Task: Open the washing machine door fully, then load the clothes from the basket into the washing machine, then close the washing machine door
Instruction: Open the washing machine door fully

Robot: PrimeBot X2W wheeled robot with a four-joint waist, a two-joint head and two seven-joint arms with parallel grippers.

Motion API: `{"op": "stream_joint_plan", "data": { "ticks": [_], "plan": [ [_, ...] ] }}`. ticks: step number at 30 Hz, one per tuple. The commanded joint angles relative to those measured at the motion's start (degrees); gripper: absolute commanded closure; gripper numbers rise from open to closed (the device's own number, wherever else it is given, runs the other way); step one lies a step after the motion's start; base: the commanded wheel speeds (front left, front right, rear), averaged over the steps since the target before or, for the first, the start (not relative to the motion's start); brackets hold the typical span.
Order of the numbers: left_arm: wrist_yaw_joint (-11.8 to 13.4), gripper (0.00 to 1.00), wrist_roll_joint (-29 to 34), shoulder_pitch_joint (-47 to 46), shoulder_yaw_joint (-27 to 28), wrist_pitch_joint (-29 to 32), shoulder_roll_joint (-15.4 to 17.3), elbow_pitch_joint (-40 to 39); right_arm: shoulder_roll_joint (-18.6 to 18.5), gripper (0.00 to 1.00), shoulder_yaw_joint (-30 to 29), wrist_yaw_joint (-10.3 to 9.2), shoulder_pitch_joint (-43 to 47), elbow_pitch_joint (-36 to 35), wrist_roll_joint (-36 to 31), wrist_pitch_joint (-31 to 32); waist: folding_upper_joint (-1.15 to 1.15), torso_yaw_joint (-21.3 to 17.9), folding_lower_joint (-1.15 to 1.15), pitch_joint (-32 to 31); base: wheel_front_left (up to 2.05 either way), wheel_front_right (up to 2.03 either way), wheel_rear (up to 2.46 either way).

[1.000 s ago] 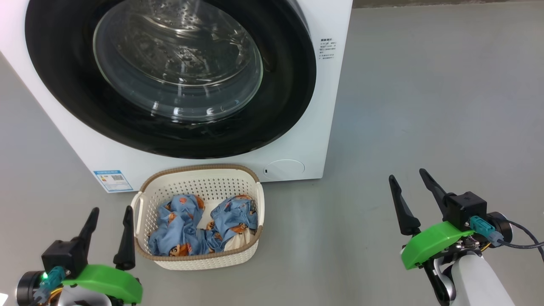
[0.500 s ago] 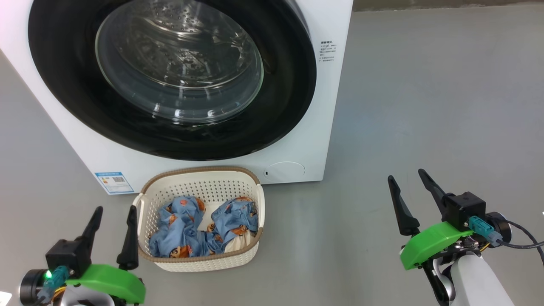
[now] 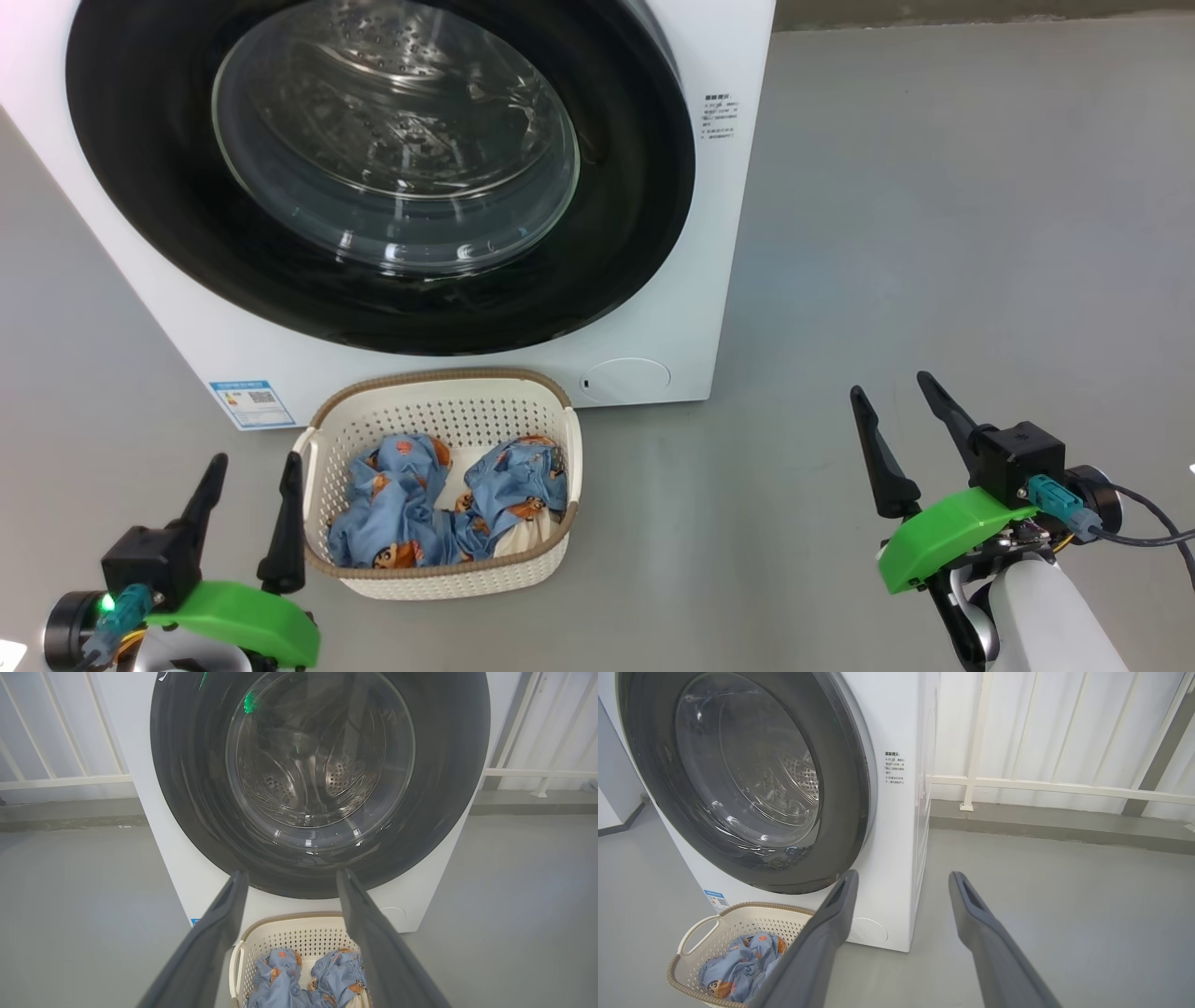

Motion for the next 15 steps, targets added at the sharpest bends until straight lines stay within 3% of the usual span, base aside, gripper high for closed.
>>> {"op": "stream_joint_plan", "data": {
  "ticks": [1, 15],
  "plan": [
    [-0.08, 0.0, -0.02, -0.62, 1.69, -0.6, 1.67, -1.58, -0.25, 0.0, 1.34, 0.08, -0.57, -1.2, 0.32, -0.69, 0.0, -0.02, 0.0, 0.03, 0.0, 0.0, 0.0],
    [-0.09, 0.0, 0.32, -0.67, 2.37, -0.6, 1.44, -1.61, -0.06, 0.0, 1.24, 0.08, -0.65, -1.24, 0.19, -0.69, 0.0, 0.01, 0.0, 0.19, 0.0, 0.0, 0.0]
  ]
}}
